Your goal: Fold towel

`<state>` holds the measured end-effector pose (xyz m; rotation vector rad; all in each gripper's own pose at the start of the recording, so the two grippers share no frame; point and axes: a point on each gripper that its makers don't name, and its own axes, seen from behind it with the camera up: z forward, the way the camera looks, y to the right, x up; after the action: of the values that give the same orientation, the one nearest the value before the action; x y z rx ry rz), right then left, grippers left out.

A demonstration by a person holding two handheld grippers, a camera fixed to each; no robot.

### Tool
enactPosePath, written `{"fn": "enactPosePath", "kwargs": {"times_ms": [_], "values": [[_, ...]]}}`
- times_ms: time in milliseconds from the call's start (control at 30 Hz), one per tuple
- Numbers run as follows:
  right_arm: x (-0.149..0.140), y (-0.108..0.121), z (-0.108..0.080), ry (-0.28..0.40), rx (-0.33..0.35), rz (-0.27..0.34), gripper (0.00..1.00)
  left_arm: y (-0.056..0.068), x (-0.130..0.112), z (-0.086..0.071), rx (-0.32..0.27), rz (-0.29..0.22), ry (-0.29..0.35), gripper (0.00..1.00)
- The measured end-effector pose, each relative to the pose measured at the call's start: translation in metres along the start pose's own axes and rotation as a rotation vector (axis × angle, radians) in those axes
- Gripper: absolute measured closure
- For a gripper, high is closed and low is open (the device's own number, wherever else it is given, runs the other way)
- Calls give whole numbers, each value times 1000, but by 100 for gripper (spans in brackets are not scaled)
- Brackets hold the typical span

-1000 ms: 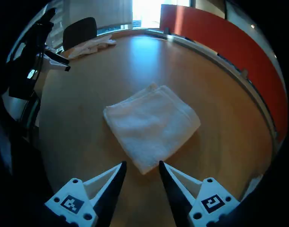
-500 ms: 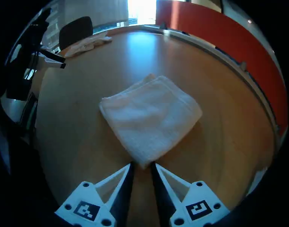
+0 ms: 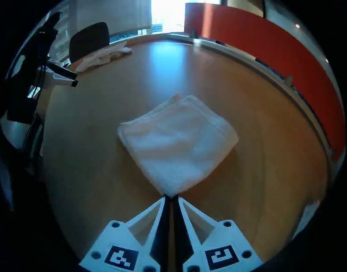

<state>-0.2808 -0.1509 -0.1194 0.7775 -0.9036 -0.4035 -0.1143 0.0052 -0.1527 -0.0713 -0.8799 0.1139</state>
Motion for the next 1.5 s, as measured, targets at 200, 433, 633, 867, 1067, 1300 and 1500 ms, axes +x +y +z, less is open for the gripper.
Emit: {"fn": "enactPosePath", "kwargs": {"times_ms": [200, 433, 633, 867, 1067, 1300, 1500], "values": [[20, 8, -12, 20, -11, -28, 95, 1, 1, 3, -2, 0, 3, 19], [60, 22, -31, 51, -42, -90, 95, 8, 8, 4, -15, -4, 20, 19], [104, 30, -48, 109, -64, -136, 95, 13, 17, 4, -24, 4, 38, 19], [148, 35, -70, 178, -74, -169, 95, 15, 27, 2, -28, 10, 56, 19], [171, 43, -90, 217, -90, -185, 95, 18, 32, 1, -32, 11, 65, 19], [176, 58, -107, 225, -118, -182, 95, 24, 36, 2, -44, 14, 73, 19], [177, 74, -119, 236, -140, -163, 95, 29, 40, 4, -54, 19, 78, 19]]}}
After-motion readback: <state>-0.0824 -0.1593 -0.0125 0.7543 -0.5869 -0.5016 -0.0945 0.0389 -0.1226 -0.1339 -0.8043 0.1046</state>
